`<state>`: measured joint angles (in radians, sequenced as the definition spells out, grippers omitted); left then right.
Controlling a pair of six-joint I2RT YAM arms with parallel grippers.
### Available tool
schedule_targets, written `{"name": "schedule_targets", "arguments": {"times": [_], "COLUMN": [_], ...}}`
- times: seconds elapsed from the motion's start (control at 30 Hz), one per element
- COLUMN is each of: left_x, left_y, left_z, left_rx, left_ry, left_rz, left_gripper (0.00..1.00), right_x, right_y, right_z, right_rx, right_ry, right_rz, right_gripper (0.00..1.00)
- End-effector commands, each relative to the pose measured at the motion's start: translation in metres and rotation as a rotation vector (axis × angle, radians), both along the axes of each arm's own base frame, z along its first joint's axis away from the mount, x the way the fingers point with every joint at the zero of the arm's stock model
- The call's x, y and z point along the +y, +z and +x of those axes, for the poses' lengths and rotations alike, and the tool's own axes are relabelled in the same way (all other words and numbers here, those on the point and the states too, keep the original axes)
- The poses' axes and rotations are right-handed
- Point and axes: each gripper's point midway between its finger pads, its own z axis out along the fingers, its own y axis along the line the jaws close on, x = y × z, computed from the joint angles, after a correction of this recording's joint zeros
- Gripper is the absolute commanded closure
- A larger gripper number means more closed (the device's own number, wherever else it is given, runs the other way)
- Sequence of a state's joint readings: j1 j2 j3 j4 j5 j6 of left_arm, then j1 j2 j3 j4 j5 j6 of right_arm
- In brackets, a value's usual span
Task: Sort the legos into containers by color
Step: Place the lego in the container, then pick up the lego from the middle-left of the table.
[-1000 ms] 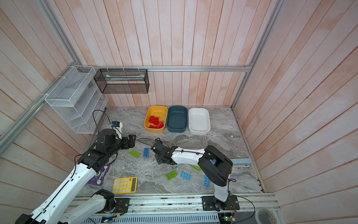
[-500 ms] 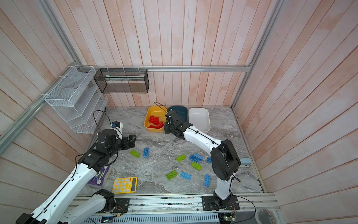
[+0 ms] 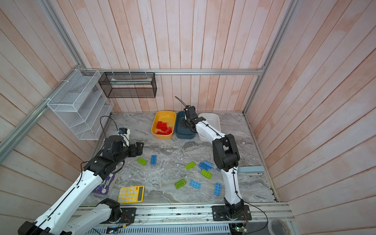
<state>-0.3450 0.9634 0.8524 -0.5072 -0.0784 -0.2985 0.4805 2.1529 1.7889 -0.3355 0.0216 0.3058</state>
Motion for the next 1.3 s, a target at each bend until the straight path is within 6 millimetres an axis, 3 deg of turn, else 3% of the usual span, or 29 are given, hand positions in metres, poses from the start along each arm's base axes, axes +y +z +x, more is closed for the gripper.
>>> {"name": "schedule_targets", "arguments": {"times": [0.0, 0.07, 0.17, 0.23, 0.37, 0.53, 0.73, 0.77, 0.97, 1.27], "left_x": [-0.001, -0.001, 0.001, 0.001, 0.008, 0.027, 0.036, 0.036, 0.025, 0.026], "left_y": [-0.006, -0.008, -0.01, -0.011, -0.012, -0.02, -0.06, -0.069, -0.121, -0.156], "left_z": [0.001, 0.001, 0.002, 0.001, 0.001, -0.007, -0.017, -0.019, -0.021, -0.015], "left_rx": [0.008, 0.014, 0.024, 0.032, 0.06, 0.107, 0.223, 0.253, 0.429, 0.498], "left_ry": [-0.015, -0.012, 0.004, 0.009, 0.08, 0.222, 0.35, 0.371, 0.407, 0.489], "left_rz": [0.005, 0.007, 0.006, -0.004, -0.016, -0.037, -0.082, -0.084, -0.105, -0.08], "left_gripper": [0.07, 0.07, 0.07, 0.07, 0.07, 0.07, 0.06, 0.06, 0.14, 0.16], "right_x": [0.003, 0.002, -0.001, -0.001, -0.006, -0.015, -0.03, -0.034, -0.043, -0.055], "right_y": [0.005, 0.006, 0.01, 0.015, 0.036, 0.071, 0.097, 0.082, 0.071, 0.018], "right_z": [0.004, 0.005, 0.006, 0.004, -0.004, -0.031, -0.081, -0.093, -0.139, -0.178], "right_rx": [0.001, 0.0, -0.006, -0.013, -0.057, -0.129, -0.196, -0.172, -0.187, -0.108], "right_ry": [0.022, 0.019, 0.012, 0.018, 0.018, 0.026, 0.017, 0.013, 0.016, 0.014], "right_rz": [0.008, 0.01, 0.018, 0.027, 0.049, 0.115, 0.232, 0.236, 0.293, 0.276], "right_gripper": [0.72, 0.66, 0.35, 0.27, 0.22, 0.21, 0.21, 0.22, 0.23, 0.24]}}
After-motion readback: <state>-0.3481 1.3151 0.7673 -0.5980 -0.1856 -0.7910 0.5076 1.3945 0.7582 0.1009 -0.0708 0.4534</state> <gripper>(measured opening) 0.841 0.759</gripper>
